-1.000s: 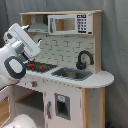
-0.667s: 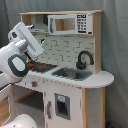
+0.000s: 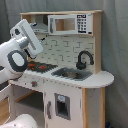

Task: Play with the kitchen

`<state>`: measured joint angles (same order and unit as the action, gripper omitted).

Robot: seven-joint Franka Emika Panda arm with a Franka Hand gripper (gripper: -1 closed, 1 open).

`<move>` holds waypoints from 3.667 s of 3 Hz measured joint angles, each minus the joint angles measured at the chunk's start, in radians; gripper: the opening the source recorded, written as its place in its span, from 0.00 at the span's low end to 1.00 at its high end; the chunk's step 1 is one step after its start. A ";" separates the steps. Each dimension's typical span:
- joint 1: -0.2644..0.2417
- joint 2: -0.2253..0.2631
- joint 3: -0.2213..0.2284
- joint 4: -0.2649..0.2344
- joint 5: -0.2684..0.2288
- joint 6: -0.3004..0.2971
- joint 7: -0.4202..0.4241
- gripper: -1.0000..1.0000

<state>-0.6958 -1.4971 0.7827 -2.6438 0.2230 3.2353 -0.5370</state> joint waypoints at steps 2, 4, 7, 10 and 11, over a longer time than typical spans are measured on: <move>-0.016 -0.020 0.038 0.064 0.000 -0.158 0.149 1.00; -0.016 -0.034 0.042 0.101 -0.006 -0.341 0.262 1.00; -0.049 -0.029 0.070 0.222 -0.078 -0.601 0.428 1.00; -0.155 0.003 0.094 0.418 -0.155 -0.798 0.544 1.00; -0.234 0.009 0.100 0.483 -0.155 -0.824 0.552 1.00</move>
<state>-0.9300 -1.4884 0.8827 -2.1609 0.0677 2.4110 0.0153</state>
